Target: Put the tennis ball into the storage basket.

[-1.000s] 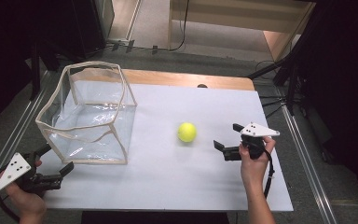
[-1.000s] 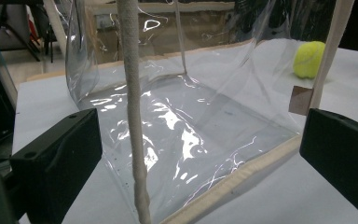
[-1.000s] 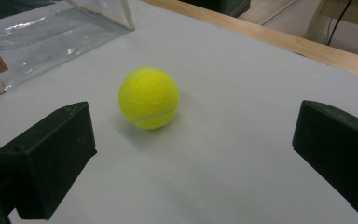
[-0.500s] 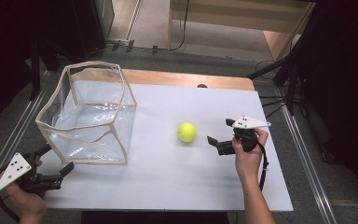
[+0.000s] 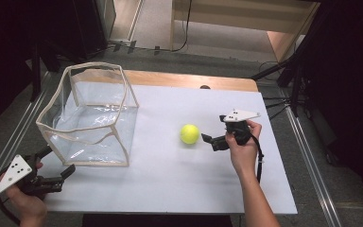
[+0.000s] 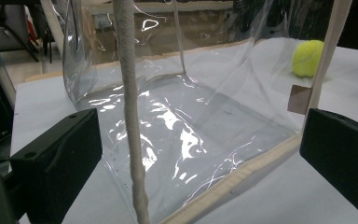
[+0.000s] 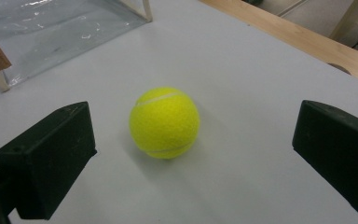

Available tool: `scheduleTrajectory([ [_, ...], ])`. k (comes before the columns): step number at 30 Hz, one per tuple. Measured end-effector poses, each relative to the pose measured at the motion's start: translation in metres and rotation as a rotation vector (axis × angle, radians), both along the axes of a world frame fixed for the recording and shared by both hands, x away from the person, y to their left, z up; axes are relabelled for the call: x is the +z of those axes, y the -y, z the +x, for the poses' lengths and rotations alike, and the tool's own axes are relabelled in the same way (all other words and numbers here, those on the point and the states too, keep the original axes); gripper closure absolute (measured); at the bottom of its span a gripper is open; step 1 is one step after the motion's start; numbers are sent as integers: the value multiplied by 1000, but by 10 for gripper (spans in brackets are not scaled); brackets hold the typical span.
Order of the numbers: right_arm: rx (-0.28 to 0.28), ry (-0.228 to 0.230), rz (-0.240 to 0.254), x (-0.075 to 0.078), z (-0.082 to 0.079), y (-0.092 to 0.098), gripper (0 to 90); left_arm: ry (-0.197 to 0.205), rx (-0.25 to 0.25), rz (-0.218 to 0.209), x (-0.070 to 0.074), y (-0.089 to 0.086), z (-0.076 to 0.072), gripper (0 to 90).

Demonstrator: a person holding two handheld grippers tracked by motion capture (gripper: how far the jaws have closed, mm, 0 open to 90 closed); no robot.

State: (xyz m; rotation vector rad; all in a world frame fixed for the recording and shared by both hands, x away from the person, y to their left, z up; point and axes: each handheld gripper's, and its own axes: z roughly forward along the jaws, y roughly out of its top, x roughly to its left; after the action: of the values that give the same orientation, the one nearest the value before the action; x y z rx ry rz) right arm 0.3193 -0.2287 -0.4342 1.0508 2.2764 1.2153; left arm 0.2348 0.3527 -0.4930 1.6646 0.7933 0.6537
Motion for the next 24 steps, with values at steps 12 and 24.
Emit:
scheduleTrajectory([
  [12,36,-25,-47,-2,15,-14,0,-1,-1,2,0,0,0,0],
  [24,77,-77,-108,-6,28,-28,0,0,-2,1,0,0,0,0],
])
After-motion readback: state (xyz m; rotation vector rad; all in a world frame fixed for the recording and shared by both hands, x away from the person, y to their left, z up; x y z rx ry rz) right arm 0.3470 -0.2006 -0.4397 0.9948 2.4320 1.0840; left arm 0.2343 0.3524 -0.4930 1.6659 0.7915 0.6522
